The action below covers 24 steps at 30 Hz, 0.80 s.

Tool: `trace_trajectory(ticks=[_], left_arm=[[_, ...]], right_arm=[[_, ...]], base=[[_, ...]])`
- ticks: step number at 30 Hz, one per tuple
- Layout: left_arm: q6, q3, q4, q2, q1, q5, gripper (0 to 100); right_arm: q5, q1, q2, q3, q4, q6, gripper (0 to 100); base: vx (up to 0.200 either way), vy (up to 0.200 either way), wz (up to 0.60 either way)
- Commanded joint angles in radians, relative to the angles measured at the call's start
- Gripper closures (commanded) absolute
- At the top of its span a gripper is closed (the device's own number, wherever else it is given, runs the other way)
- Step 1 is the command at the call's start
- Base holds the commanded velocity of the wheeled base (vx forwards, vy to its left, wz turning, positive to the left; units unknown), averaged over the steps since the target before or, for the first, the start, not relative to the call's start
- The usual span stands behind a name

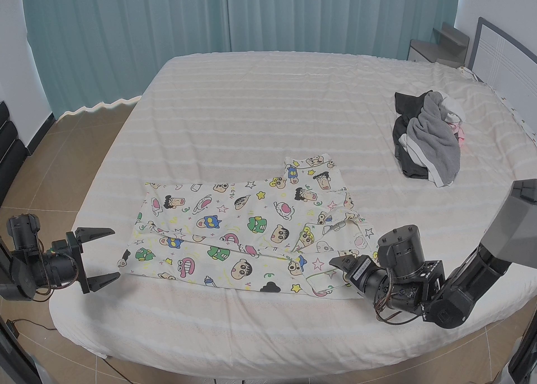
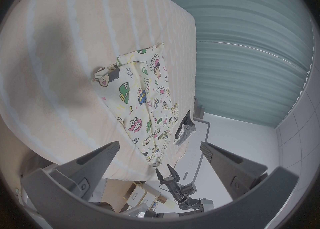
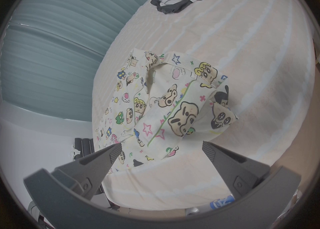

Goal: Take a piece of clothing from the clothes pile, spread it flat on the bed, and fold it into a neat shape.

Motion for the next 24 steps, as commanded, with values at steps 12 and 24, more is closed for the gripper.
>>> trace_trajectory(ticks=[12, 24], left_arm=[[0.001, 0.001, -0.002, 0.02, -0.001, 0.0, 0], [0.002, 0.001, -0.002, 0.02, -0.001, 0.0, 0]], right_arm=[[0.031, -0.008, 0.07, -0.06, -0.003, 0.003, 0], [0.028, -0.02, 0.135, -0.129, -0.005, -0.007, 100]], base=[[0.0, 0.0, 0.0], [0.0, 0.0, 0.0]])
